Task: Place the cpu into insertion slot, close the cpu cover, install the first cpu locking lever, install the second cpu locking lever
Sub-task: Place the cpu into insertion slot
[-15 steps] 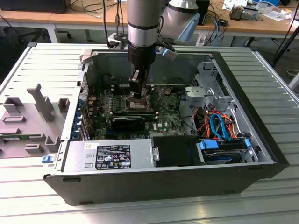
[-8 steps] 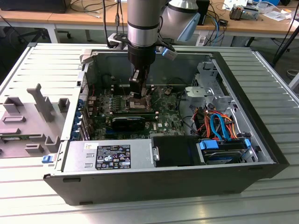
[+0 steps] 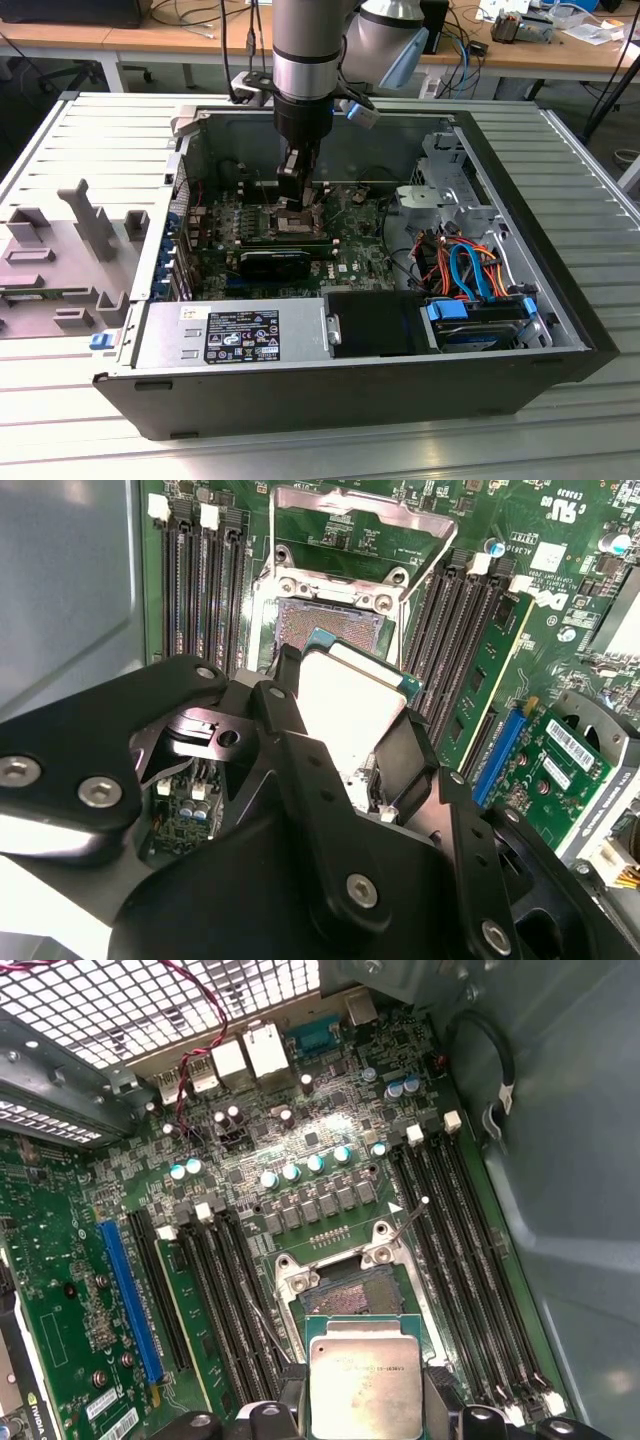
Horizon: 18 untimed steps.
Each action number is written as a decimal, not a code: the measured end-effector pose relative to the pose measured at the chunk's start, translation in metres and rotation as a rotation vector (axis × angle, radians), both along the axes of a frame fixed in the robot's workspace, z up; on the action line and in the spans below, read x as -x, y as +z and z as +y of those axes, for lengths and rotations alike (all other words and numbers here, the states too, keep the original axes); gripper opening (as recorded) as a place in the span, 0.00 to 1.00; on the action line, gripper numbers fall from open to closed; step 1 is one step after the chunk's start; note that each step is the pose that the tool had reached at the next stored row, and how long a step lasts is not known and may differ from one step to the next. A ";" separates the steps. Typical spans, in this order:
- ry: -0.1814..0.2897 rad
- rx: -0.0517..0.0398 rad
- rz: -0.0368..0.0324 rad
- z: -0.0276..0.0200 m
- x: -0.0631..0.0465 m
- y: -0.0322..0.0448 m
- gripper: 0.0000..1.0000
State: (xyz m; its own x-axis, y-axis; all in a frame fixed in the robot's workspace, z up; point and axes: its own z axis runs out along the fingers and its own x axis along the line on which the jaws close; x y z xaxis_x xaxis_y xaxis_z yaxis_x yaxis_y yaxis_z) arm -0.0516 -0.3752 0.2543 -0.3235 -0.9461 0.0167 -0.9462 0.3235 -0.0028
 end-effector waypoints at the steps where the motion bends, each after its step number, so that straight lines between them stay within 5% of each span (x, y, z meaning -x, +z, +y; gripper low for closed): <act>1: 0.001 0.0000 0.0000 0.0000 0.000 0.0000 0.54; 18: 0.030 0.0000 0.0000 0.0000 0.000 0.0000 0.54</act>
State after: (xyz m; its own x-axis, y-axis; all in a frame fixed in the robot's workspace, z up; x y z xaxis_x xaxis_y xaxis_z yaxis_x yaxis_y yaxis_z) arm -0.0516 -0.3752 0.2543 -0.2950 -0.9553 0.0167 -0.9555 0.2950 -0.0028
